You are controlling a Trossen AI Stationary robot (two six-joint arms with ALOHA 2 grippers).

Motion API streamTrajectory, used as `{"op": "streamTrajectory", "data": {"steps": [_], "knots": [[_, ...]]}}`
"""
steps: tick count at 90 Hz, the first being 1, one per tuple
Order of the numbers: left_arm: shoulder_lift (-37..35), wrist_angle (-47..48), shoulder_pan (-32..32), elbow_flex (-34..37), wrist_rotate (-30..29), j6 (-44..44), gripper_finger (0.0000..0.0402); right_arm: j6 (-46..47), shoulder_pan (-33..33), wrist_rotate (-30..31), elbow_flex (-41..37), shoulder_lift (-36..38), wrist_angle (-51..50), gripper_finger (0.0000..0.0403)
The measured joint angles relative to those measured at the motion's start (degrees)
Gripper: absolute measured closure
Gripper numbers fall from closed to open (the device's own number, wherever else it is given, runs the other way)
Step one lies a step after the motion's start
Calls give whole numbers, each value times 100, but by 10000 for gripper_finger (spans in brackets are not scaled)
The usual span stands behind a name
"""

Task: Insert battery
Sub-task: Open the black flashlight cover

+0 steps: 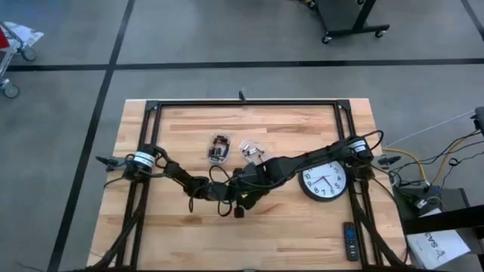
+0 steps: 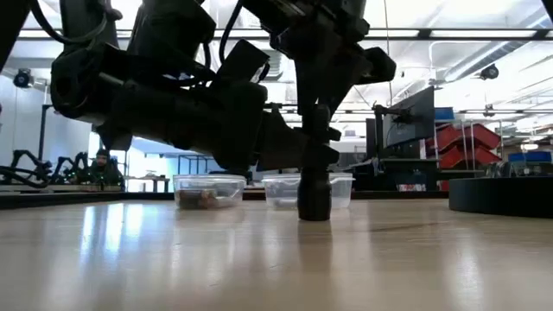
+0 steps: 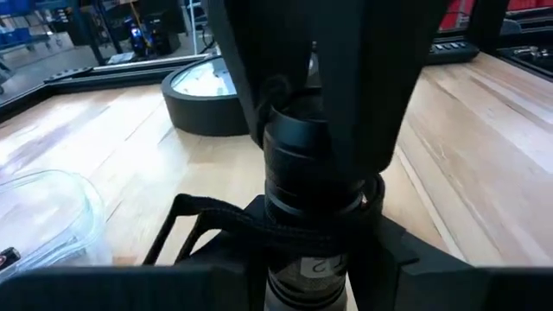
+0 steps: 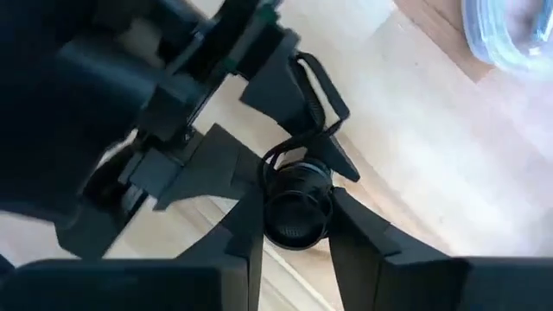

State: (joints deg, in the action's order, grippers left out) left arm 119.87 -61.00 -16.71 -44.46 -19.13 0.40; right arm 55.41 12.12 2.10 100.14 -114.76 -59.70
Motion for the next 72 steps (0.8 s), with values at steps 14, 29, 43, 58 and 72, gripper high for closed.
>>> {"op": "streamTrajectory", "data": {"steps": [14,29,43,58,72], "knots": [[0,-8,0,4,19,-2,307,-783,-33,-16,0,-2,3,322],[0,-16,0,4,36,-22,307,-2018,-93,-55,0,-4,11,327],[0,-16,0,4,43,-31,307,-3469,-114,-64,0,-7,30,327],[0,-19,0,4,46,-31,307,-5547,-116,-72,0,-9,50,322],[0,-16,-2,4,50,-4,307,-7978,-127,-255,0,-9,74,322]]}}
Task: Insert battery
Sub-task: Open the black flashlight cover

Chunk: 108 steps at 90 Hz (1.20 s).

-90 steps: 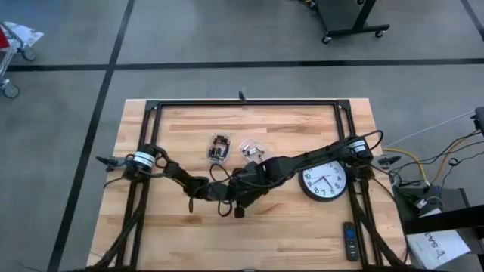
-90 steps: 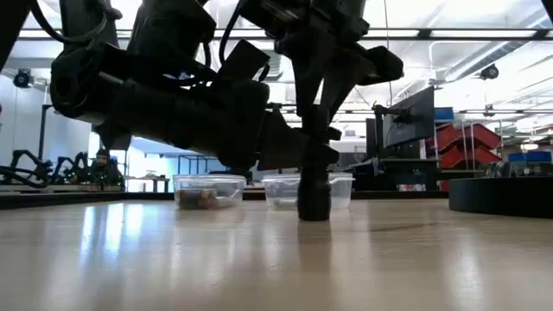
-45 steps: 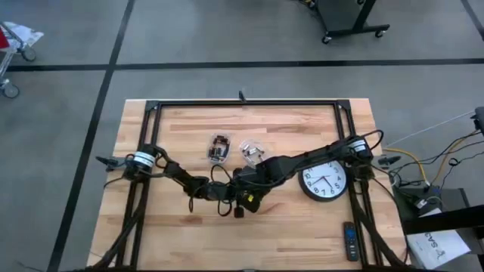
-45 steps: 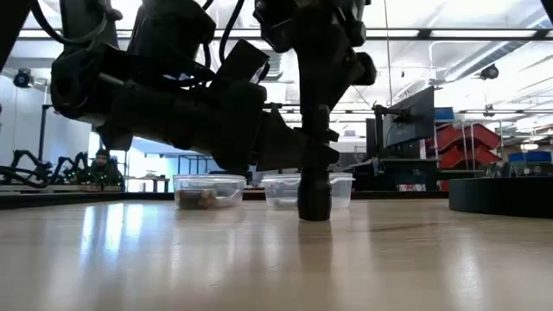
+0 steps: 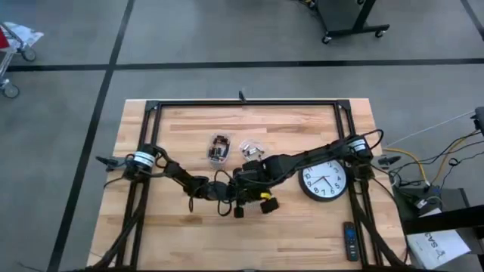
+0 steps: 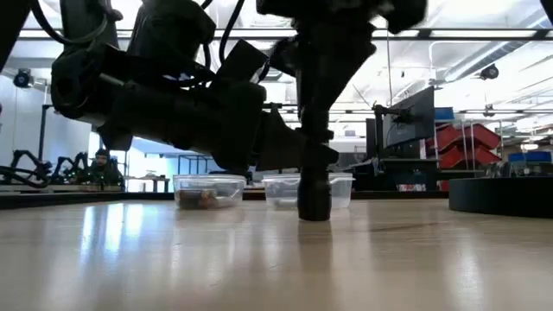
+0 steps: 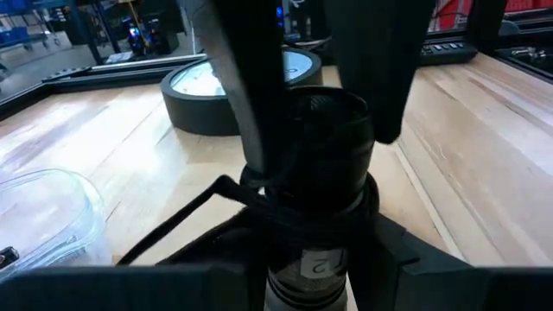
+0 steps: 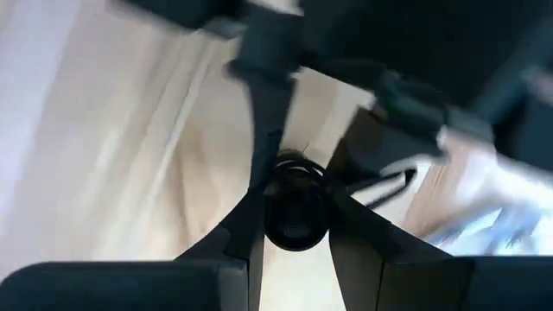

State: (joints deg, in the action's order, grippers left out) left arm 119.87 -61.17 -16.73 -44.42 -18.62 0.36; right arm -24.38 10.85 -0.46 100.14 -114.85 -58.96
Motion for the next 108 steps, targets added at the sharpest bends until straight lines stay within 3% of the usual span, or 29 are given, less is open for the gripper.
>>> {"op": "streamTrajectory", "data": {"steps": [10,21,37,48,63,71,108], "knots": [[-2,3,-2,2,8,8,307,-404,0,-10,0,-2,90,306],[-2,-5,-2,4,25,30,307,526,0,1,-2,-15,184,275],[0,-10,-2,-2,42,44,307,2745,-6,95,79,-5,225,237],[0,-7,-13,-9,110,27,307,4866,-13,104,140,18,53,221],[0,-4,-13,-9,104,9,307,7405,11,54,148,20,-214,217],[0,-2,-11,-9,97,2,307,8271,65,42,146,20,-260,221],[0,-2,-11,-7,52,-8,307,9193,192,84,35,20,-186,249]]}}
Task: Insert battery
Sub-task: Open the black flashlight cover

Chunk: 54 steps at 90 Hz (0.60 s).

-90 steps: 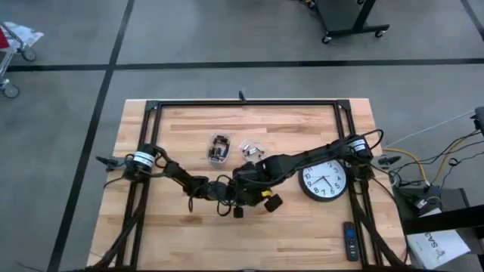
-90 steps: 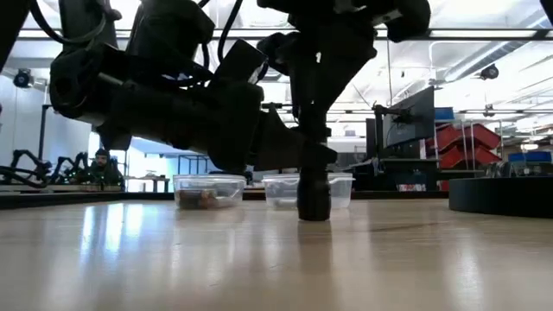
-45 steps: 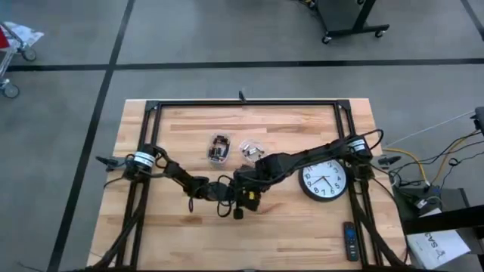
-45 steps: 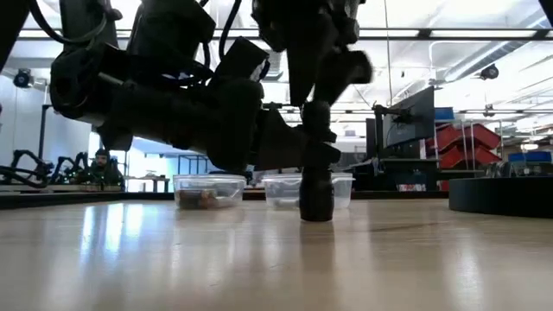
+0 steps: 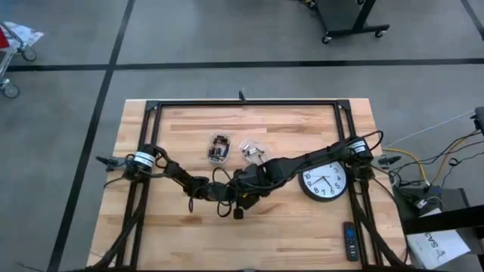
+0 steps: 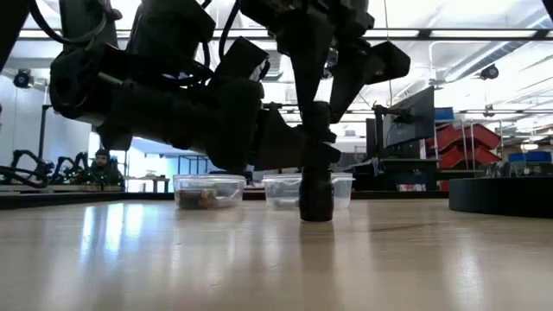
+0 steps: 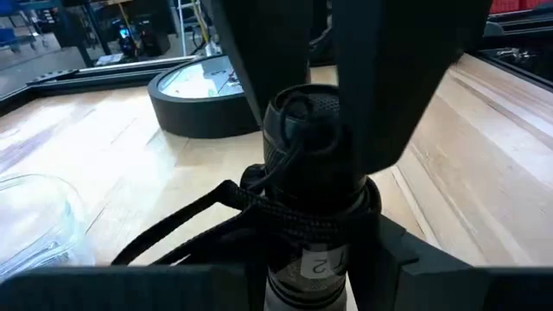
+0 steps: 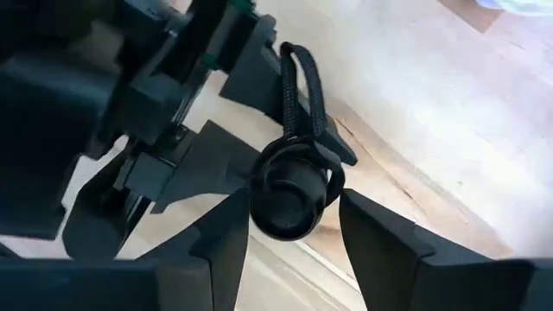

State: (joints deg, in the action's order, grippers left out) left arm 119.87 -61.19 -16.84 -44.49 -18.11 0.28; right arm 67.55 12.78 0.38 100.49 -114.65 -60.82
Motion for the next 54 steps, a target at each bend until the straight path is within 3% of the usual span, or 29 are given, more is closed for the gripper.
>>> {"op": "streamTrajectory", "data": {"steps": [54], "knots": [[0,-2,2,4,-36,14,307,-63,-13,9,-7,-35,155,310]]}}
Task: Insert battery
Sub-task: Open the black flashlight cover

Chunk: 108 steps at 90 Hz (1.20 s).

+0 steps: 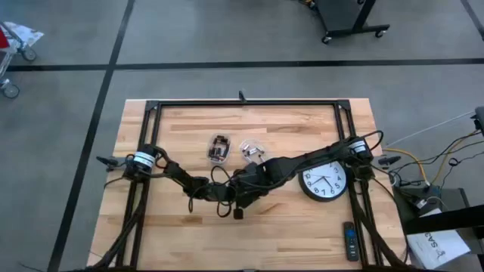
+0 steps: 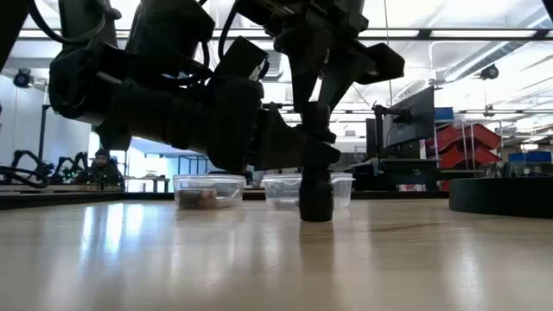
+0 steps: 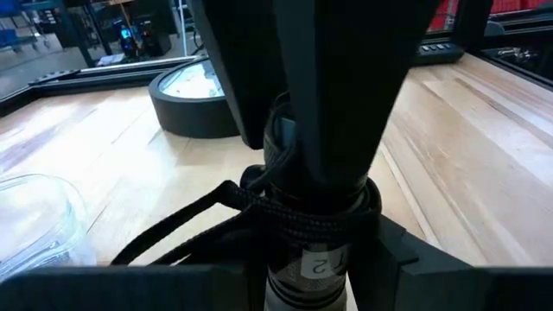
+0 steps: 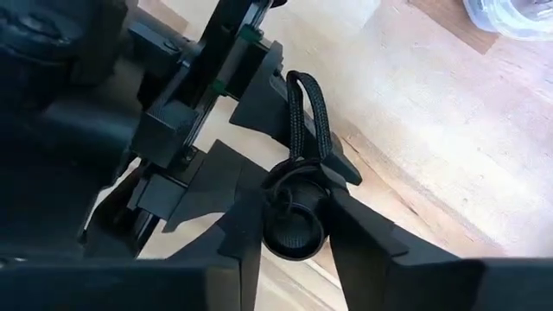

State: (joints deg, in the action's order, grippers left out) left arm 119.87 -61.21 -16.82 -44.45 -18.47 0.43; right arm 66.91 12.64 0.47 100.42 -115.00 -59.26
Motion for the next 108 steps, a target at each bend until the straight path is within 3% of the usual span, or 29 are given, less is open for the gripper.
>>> {"op": "streamTrajectory", "data": {"steps": [19,53,78,91,108], "knots": [[0,10,0,2,-14,0,307,-531,-4,-102,15,-89,26,308],[0,17,7,-4,25,14,307,-3067,-135,-98,37,-75,86,350],[0,22,4,-4,23,24,307,-2720,-225,-137,9,-8,195,389],[0,31,4,-4,22,40,307,-2536,-216,-208,4,97,78,366],[0,34,4,2,-1,55,307,-1965,-215,-390,4,181,-104,290]]}}
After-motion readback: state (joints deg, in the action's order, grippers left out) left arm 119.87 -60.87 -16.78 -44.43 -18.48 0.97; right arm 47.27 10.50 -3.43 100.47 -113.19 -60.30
